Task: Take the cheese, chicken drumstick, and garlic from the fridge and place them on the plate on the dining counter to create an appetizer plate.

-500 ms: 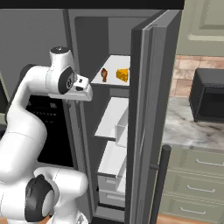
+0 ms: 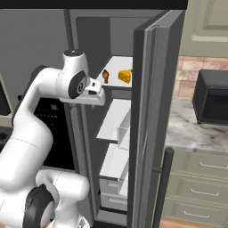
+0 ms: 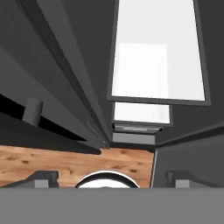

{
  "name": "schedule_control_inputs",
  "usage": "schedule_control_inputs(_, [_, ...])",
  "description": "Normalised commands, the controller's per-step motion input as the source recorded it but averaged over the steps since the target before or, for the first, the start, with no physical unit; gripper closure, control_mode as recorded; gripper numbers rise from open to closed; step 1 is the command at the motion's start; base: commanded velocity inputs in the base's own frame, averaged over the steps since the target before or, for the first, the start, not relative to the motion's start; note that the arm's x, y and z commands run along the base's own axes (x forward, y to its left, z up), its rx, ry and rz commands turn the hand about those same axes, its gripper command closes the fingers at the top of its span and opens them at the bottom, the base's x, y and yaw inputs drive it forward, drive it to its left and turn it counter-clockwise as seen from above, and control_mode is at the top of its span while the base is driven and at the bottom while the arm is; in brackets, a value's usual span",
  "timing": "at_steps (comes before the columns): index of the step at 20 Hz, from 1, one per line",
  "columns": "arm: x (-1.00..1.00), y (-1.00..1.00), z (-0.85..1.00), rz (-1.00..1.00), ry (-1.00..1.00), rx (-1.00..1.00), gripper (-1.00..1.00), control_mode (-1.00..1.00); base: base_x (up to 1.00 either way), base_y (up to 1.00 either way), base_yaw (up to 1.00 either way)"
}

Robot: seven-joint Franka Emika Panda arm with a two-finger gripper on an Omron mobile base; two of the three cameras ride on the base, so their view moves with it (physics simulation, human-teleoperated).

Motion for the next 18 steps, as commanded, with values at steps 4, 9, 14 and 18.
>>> schedule_control_inputs(4, [0.0,-0.35,0.0,0.0,-0.1,0.0,-1.0,-1.0,0.0,0.0,0.0])
schedule_control_inputs(9, [0.0,-0.14,0.21,-0.02,-0.12,0.0,-1.0,-1.0,0.0,0.0,0.0])
schedule_control_inputs(14, [0.14,-0.14,0.19,-0.06,-0.05,0.0,-1.0,-1.0,0.0,0.0,0.0])
schedule_control_inputs(18, [0.41,-0.15,0.2,-0.04,0.0,0.0,-1.0,-1.0,0.0,0.0,0.0])
